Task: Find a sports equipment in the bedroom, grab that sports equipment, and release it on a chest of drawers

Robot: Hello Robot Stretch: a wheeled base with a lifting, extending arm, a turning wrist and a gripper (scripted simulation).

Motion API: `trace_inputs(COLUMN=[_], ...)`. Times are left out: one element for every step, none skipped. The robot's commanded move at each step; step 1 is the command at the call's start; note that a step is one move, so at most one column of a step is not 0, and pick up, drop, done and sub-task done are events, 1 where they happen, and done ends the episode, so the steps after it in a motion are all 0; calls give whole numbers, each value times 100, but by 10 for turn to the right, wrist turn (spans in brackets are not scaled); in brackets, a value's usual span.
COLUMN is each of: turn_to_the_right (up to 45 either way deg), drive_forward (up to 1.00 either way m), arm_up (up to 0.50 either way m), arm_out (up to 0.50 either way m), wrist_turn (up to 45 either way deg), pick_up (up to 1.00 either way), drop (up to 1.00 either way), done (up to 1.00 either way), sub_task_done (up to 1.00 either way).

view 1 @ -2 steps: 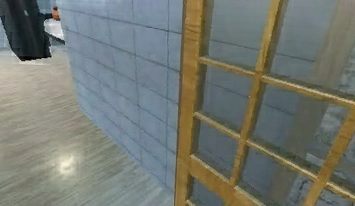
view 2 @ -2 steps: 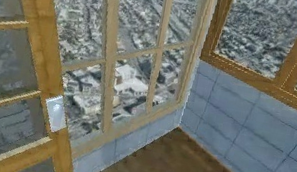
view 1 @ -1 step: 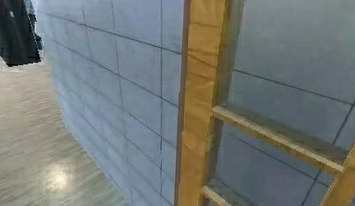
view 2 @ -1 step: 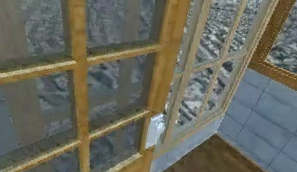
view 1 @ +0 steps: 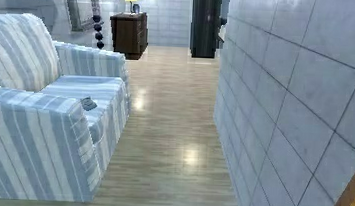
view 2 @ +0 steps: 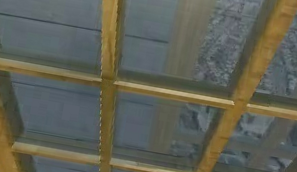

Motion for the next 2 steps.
trace_inputs(turn_to_the_right=[0,0], drive_forward=[100,100], arm_up=[0,0], arm_out=[0,0], wrist_turn=[0,0], pick_up=[0,0], drop=[0,0], done=[0,0], sub_task_done=[0,0])
